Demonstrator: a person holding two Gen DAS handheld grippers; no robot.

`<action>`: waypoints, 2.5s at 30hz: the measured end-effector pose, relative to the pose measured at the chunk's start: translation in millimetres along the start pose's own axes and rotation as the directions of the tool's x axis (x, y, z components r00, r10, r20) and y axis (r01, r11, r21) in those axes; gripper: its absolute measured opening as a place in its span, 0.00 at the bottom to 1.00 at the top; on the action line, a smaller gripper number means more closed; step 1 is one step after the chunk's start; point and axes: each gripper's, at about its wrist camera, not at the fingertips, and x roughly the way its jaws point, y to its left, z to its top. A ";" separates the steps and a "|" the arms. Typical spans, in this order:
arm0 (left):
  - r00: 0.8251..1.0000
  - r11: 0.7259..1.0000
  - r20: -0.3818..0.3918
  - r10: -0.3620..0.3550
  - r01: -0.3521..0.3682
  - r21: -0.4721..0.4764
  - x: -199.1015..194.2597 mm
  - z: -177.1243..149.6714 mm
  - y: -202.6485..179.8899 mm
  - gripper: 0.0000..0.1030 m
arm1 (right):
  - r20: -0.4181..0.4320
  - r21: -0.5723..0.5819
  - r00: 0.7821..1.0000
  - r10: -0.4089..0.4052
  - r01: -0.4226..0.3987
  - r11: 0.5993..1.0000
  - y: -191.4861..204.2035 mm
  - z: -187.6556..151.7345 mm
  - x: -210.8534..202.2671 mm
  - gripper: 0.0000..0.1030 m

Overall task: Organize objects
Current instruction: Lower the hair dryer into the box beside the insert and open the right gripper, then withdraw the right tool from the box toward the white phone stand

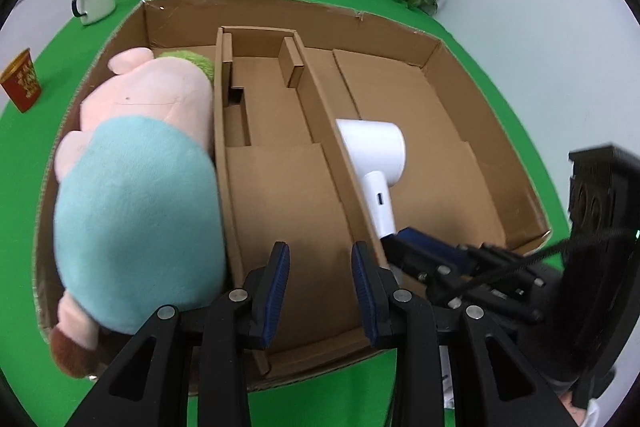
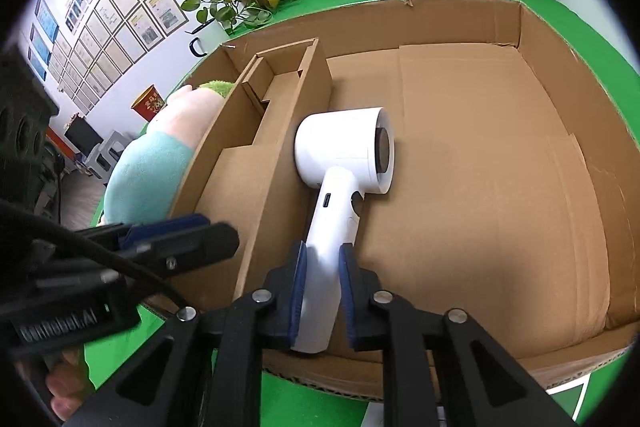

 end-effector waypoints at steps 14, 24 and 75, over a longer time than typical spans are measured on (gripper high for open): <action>0.999 0.999 -0.016 0.036 -0.036 -0.002 -8.6 -11.6 3.0 0.26 | -0.027 -0.032 1.000 -0.014 0.013 0.999 1.4 2.2 5.3 0.20; 0.940 0.987 0.311 0.138 -0.156 0.034 -79.2 -28.6 -14.5 0.59 | 0.158 -0.083 0.985 -0.070 0.084 0.993 3.7 -10.4 -48.4 0.74; 0.863 0.970 0.447 0.234 -0.241 -0.043 -113.0 -196.9 -33.7 0.97 | 0.173 -0.132 0.984 -0.045 0.068 0.989 -3.9 -157.6 -87.0 0.85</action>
